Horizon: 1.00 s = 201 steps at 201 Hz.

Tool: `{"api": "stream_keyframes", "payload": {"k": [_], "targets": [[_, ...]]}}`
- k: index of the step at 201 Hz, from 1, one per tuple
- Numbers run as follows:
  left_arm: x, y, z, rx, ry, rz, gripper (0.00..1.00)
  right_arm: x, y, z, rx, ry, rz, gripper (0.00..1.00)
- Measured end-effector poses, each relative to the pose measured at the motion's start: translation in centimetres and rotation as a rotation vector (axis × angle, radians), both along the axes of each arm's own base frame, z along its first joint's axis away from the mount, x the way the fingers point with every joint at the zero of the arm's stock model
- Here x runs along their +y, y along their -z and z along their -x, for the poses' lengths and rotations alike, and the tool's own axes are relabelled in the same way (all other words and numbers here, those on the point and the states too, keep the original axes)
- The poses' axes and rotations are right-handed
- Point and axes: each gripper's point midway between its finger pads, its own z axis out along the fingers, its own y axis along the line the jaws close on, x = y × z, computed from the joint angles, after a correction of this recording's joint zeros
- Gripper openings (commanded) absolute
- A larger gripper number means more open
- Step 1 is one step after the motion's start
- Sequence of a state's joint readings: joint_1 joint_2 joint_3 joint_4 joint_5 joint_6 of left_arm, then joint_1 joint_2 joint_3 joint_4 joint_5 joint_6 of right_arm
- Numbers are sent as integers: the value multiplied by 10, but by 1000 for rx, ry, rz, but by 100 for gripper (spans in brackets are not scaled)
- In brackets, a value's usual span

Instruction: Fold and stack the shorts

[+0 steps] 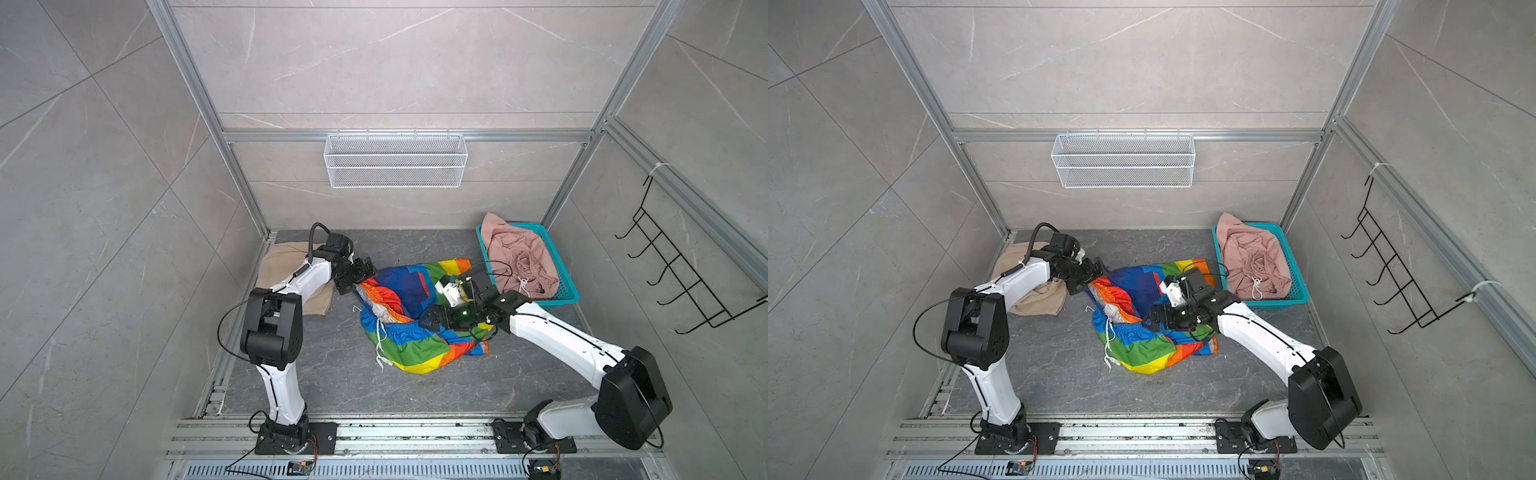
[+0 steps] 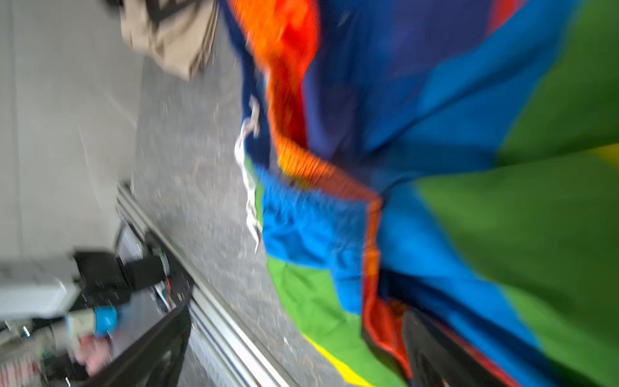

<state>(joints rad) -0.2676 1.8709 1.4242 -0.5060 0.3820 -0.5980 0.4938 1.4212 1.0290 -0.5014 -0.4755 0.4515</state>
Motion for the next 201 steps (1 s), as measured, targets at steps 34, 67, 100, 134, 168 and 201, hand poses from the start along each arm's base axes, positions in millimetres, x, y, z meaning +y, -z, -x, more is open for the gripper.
{"api": "stream_keyframes", "payload": {"k": [34, 67, 100, 134, 168, 201], "targets": [[-22, -37, 30, -56, 63, 66, 100, -6, 20, -29, 58, 77, -4, 91], [-25, -26, 62, -2, 75, 103, 100, 16, 55, -23, 135, 24, 19, 88], [-16, 8, 76, 94, 52, 83, 100, 43, 72, -12, 148, -58, 38, 78], [-16, 12, 76, 105, 44, 89, 100, 47, 85, -16, 147, -70, 49, 35], [-23, 26, 63, 125, 48, 102, 100, 52, 82, -49, 129, -42, 79, 0], [-35, 52, 31, 171, 49, 97, 100, 45, 44, -129, 51, 65, 54, 0]]}}
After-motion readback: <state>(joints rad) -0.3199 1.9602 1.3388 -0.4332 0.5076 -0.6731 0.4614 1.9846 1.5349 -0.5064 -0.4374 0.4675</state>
